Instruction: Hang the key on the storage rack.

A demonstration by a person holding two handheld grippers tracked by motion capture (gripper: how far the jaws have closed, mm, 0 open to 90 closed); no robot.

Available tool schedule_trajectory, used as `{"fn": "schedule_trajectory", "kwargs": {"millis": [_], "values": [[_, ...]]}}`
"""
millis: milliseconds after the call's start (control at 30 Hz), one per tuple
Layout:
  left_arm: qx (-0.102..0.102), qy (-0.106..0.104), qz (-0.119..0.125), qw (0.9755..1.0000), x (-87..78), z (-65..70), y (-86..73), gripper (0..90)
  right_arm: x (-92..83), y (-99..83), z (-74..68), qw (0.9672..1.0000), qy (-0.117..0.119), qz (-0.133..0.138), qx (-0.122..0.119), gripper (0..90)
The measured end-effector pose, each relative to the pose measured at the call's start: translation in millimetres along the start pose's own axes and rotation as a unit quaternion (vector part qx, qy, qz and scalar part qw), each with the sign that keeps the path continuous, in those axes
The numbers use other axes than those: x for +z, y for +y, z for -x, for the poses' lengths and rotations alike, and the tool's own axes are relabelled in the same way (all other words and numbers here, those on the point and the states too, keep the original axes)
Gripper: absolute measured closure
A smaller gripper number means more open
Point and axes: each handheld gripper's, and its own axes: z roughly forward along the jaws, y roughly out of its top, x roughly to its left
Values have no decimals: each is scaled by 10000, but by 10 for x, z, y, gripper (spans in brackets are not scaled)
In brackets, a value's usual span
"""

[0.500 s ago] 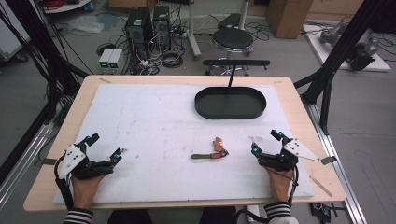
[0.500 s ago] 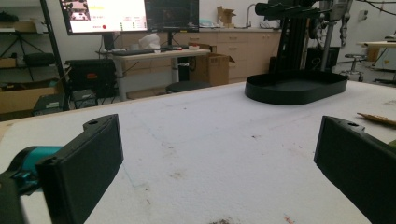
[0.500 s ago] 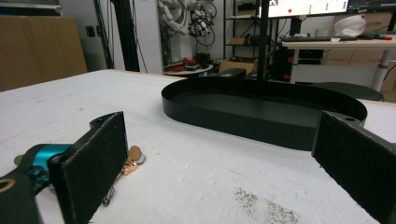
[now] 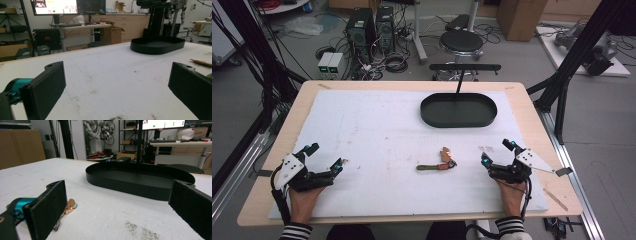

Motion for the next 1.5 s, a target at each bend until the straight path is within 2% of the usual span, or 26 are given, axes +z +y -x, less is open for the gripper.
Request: {"fn": "schedule_trajectory", "kwargs": {"millis": [267, 367, 467, 567, 633, 767, 833, 900, 933, 1033, 1067, 1167, 1200, 1233, 1300, 1367, 1433, 1500], "values": [[-15, 15, 12, 10000, -3, -3, 0, 17, 11, 16, 0, 9999, 102, -71, -90, 11], [-16, 17, 12, 10000, -3, -3, 0, 17, -3, 100, -2, 9997, 143, -104, -155, 11], [-24, 8, 6, 10000, -1, -5, 0, 17, 5, 246, -5, 9992, 310, -61, -241, 11], [-21, 5, 2, 10000, -2, -5, 0, 17, 39, 414, -12, 9977, 572, -132, -332, 11], [-32, 10, 5, 10000, -2, -5, -1, 17, 80, 522, -19, 9958, 786, -219, -408, 11], [-27, 8, 6, 10000, -2, -5, 0, 17, 189, 704, -51, 9899, 1156, -522, -641, 11], [-33, 20, 15, 10000, -2, -4, -1, 17, 243, 766, -67, 9855, 1376, -669, -739, 11], [-30, 14, 12, 10000, -2, -5, -1, 17, 314, 830, -102, 9789, 1634, -882, -850, 11], [-35, 17, 14, 10000, -2, -5, -1, 17, 344, 856, -124, 9752, 1758, -1010, -892, 11], [-36, 17, 15, 10000, -2, -5, -1, 17, 444, 926, -188, 9637, 1978, -1295, -1238, 11], [-34, 16, 15, 10000, -2, -5, -1, 17, 486, 950, -212, 9593, 2104, -1391, -1273, 11], [-26, 12, 15, 10000, -1, -5, -1, 17, 577, 1005, -265, 9487, 2320, -1659, -1368, 11], [-24, 13, 13, 10000, -1, -4, -1, 17, 611, 1022, -288, 9440, 2406, -1741, -1439, 11], [-24, 15, 17, 10000, -1, -4, -1, 17, 654, 1040, -322, 9374, 2540, -1829, -1528, 11], [-25, 10, 11, 10000, -2, -4, 0, 17, 726, 1064, -379, 9281, 2623, -1960, -1770, 11], [-32, 23, 15, 10000, -1, -4, -1, 17, 787, 1077, -425, 9199, 2768, -2048, -1878, 12], [-30, 21, 15, 10000, -2, -4, -1, 17, 861, 1085, -479, 9099, 2900, -2212, -1978, 12], [-31, 22, 13, 10000, -3, -5, -1, 17, 914, 1084, -514, 9032, 2993, -2317, -2025, 12]]}}
